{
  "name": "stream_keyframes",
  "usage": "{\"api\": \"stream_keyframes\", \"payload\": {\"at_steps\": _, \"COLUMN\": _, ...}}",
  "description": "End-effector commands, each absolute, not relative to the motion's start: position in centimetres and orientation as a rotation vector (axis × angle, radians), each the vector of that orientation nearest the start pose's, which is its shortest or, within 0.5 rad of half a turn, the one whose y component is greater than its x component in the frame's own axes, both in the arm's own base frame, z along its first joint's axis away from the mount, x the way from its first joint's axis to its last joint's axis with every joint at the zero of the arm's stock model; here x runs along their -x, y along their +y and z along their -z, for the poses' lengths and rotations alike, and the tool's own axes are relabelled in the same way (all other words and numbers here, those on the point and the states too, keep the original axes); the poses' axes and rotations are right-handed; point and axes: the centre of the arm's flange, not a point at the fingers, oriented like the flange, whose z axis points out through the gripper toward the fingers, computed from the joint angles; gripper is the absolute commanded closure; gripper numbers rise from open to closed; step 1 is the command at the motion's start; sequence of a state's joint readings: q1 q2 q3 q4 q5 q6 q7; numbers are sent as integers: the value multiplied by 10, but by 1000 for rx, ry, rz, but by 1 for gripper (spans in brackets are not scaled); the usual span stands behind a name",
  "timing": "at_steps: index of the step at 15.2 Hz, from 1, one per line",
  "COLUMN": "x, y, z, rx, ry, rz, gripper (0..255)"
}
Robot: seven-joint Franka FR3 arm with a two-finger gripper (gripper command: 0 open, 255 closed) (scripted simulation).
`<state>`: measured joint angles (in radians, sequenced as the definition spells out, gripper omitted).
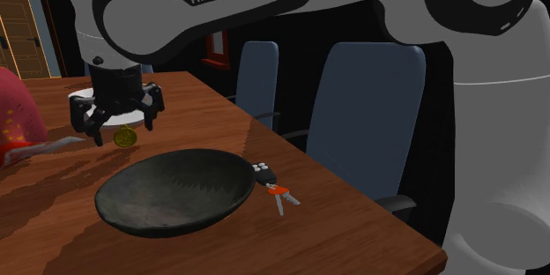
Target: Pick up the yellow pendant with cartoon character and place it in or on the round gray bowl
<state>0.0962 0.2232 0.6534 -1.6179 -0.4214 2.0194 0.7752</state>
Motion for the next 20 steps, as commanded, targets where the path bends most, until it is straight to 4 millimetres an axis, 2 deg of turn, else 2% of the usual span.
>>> {"api": "stream_keyframes", "payload": {"at_steps": 1, "x": -509, "y": 393, "z": -538, "rx": 3126, "ry": -137, "rz": 549, "gripper": 0}}
{"api": "stream_keyframes", "payload": {"at_steps": 6, "x": -509, "y": 393, "z": -538, "rx": 3126, "ry": -137, "rz": 549, "gripper": 0}}
{"api": "stream_keyframes", "payload": {"at_steps": 7, "x": -509, "y": 393, "z": -538, "rx": 3126, "ry": -137, "rz": 549, "gripper": 255}}
{"api": "stream_keyframes", "payload": {"at_steps": 16, "x": -509, "y": 393, "z": -538, "rx": 3126, "ry": -137, "rz": 549, "gripper": 255}}
{"api": "stream_keyframes", "payload": {"at_steps": 20, "x": -509, "y": 393, "z": -559, "rx": 3126, "ry": -137, "rz": 549, "gripper": 255}}
